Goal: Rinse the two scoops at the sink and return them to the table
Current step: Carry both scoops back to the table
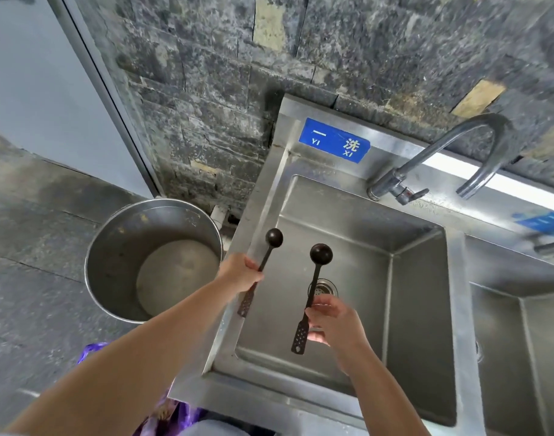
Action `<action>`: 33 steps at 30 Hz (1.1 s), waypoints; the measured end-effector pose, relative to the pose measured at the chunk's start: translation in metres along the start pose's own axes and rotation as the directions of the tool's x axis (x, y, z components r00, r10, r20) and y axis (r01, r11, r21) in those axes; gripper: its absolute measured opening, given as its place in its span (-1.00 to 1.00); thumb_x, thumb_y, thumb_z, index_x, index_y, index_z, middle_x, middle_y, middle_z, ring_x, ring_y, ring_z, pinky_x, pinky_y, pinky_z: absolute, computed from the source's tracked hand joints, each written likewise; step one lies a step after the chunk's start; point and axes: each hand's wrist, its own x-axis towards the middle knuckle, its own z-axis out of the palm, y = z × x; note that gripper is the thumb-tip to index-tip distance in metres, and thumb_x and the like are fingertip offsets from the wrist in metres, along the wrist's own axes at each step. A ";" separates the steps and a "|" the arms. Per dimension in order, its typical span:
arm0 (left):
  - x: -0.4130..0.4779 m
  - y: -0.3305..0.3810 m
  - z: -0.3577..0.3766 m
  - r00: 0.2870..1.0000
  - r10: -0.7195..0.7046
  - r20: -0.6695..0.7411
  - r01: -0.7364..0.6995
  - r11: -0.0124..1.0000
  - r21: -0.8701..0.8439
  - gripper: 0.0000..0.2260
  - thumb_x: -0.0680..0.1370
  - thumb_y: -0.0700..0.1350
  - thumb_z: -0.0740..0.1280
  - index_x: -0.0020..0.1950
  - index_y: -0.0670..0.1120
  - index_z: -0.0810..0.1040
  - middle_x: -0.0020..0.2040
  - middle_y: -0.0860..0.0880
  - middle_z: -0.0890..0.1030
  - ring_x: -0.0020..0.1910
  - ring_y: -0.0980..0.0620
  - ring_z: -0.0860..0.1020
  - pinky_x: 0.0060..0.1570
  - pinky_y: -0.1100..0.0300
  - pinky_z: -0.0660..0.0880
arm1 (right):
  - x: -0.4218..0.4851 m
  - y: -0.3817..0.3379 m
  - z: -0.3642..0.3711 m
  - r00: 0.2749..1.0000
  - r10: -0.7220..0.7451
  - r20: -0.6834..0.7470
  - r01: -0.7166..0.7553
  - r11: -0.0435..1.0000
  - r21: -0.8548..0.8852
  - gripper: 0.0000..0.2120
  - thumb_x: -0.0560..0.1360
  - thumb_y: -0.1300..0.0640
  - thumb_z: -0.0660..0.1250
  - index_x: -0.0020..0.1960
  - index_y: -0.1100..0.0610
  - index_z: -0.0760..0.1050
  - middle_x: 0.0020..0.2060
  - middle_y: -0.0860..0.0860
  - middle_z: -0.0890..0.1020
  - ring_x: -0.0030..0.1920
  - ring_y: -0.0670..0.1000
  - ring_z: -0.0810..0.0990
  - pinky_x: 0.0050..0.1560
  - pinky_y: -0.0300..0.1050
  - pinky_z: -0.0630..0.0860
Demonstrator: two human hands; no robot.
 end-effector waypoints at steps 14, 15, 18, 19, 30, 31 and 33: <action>-0.161 0.025 0.135 0.846 0.100 0.523 -0.046 0.992 -0.114 -0.75 0.43 -0.29 0.50 0.08 -0.14 0.61 -0.10 -0.07 0.71 -0.17 0.01 0.68 -0.20 0.18 0.63 | -0.107 0.103 -0.135 0.995 -0.051 -0.080 0.076 0.935 0.346 -0.84 0.52 0.39 0.33 0.07 0.27 0.58 -0.07 0.25 0.72 -0.18 0.13 0.68 -0.18 0.00 0.67; -0.174 0.025 0.149 0.833 0.112 0.542 -0.074 0.993 -0.091 -0.74 0.43 -0.29 0.50 0.10 -0.16 0.62 -0.09 -0.08 0.71 -0.16 0.01 0.67 -0.15 0.17 0.63 | -0.119 0.116 -0.146 0.994 -0.054 -0.099 0.086 0.927 0.366 -0.84 0.52 0.39 0.33 0.08 0.28 0.58 -0.08 0.26 0.71 -0.18 0.13 0.67 -0.20 -0.01 0.66; -0.215 0.022 0.197 0.799 0.151 0.583 -0.147 0.988 -0.055 -0.76 0.45 -0.33 0.48 0.09 -0.22 0.61 -0.10 -0.13 0.66 -0.18 -0.02 0.62 -0.13 0.14 0.59 | -0.153 0.159 -0.178 0.985 -0.057 -0.165 0.125 0.893 0.433 -0.83 0.51 0.40 0.32 0.10 0.31 0.55 -0.14 0.25 0.65 -0.21 0.13 0.64 -0.21 -0.01 0.64; -0.230 0.019 0.214 0.787 0.159 0.596 -0.163 0.985 -0.048 -0.79 0.45 -0.35 0.47 0.05 -0.20 0.61 -0.11 -0.13 0.64 -0.20 -0.01 0.61 -0.19 0.16 0.60 | -0.166 0.174 -0.189 0.981 -0.051 -0.188 0.133 0.880 0.456 -0.84 0.51 0.40 0.32 0.08 0.29 0.55 -0.16 0.23 0.64 -0.24 0.11 0.63 -0.23 -0.03 0.62; -0.393 -0.029 0.421 0.434 -0.041 0.900 -0.445 0.859 0.253 -0.78 0.45 -0.37 0.46 0.01 -0.15 0.53 -0.25 -0.06 0.69 -0.33 0.02 0.66 -0.36 0.18 0.59 | -0.330 0.356 -0.273 0.769 0.195 -0.609 0.398 0.599 0.694 -0.84 0.48 0.39 0.35 -0.12 0.15 0.56 -0.28 0.06 0.72 -0.32 0.07 0.66 -0.20 -0.04 0.60; -0.410 -0.037 0.439 0.389 -0.076 0.918 -0.481 0.833 0.273 -0.78 0.45 -0.36 0.46 0.00 -0.14 0.52 -0.29 -0.04 0.70 -0.35 0.04 0.66 -0.38 0.19 0.59 | -0.348 0.374 -0.274 0.736 0.237 -0.634 0.428 0.563 0.707 -0.86 0.49 0.38 0.36 -0.07 0.17 0.57 -0.25 0.08 0.72 -0.28 0.09 0.66 -0.16 0.00 0.62; -0.446 -0.055 0.475 0.298 -0.150 0.943 -0.561 0.771 0.300 -0.78 0.46 -0.35 0.46 0.00 -0.14 0.52 -0.32 -0.03 0.70 -0.36 0.04 0.67 -0.38 0.19 0.59 | -0.384 0.406 -0.274 0.658 0.339 -0.672 0.485 0.492 0.723 -0.87 0.49 0.36 0.37 0.02 0.22 0.57 -0.18 0.13 0.72 -0.23 0.12 0.66 -0.16 0.01 0.64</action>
